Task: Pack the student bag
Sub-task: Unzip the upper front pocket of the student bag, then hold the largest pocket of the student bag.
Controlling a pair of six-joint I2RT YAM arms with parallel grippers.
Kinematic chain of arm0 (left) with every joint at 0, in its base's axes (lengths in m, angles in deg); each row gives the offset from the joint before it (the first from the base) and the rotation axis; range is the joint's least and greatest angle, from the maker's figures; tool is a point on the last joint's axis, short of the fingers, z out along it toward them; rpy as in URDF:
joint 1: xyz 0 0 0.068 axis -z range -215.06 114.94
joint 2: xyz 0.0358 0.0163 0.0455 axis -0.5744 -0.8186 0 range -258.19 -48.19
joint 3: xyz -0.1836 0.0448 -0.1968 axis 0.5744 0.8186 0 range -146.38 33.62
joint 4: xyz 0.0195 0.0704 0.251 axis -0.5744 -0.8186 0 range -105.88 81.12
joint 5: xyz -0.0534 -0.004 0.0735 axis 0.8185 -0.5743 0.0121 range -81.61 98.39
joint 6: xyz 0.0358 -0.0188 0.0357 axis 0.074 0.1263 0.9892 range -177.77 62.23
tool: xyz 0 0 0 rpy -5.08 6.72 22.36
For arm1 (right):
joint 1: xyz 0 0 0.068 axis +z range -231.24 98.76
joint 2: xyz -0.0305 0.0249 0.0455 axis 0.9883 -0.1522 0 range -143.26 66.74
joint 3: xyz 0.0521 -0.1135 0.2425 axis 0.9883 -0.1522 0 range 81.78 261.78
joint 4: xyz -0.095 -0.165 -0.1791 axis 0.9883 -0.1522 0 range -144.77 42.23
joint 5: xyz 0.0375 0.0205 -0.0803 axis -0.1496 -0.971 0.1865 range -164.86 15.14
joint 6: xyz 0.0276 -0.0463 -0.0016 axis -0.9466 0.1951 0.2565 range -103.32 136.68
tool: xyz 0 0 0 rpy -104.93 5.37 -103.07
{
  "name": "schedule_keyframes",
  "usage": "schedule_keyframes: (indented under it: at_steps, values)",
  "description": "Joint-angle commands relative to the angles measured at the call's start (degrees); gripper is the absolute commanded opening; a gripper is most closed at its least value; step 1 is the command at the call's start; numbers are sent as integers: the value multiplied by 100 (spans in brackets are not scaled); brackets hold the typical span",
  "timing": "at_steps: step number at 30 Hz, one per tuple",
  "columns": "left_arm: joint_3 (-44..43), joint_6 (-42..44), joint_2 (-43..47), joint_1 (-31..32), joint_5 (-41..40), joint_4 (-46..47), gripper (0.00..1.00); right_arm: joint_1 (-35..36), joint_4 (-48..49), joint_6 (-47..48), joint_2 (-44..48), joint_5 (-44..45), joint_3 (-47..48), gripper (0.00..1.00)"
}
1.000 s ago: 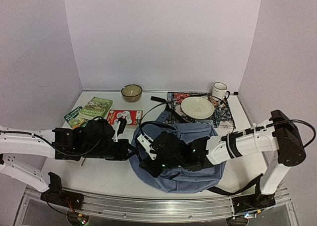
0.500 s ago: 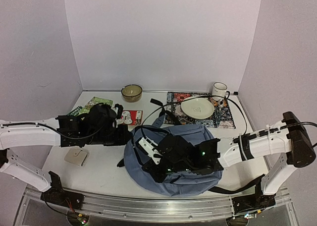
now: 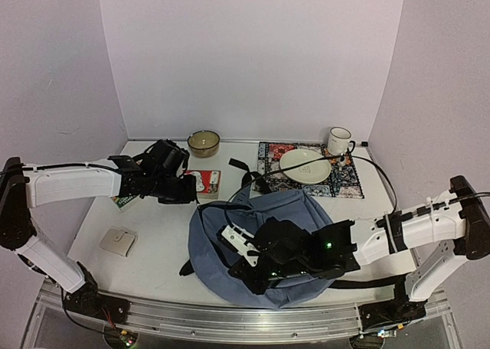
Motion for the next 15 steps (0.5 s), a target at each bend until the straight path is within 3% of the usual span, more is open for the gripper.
schedule_keyframes:
  at_steps: [1,3,6,8,15]
  values:
    - [-2,207,165,-145,609,880,0,155,-461,-117,284,24,156,10]
    - [187,169,315,-143,947,1048,0,153,-455,-124,197,98,356,17]
    - [422,99,543,-138,1175,1181,0,149,-455,-148,6,200,699,46]
    - [549,43,660,-134,1313,1233,0,139,-455,-187,-139,278,967,59]
    - [853,-160,964,-111,1660,1433,0,-40,-589,-937,-999,1416,2040,64]
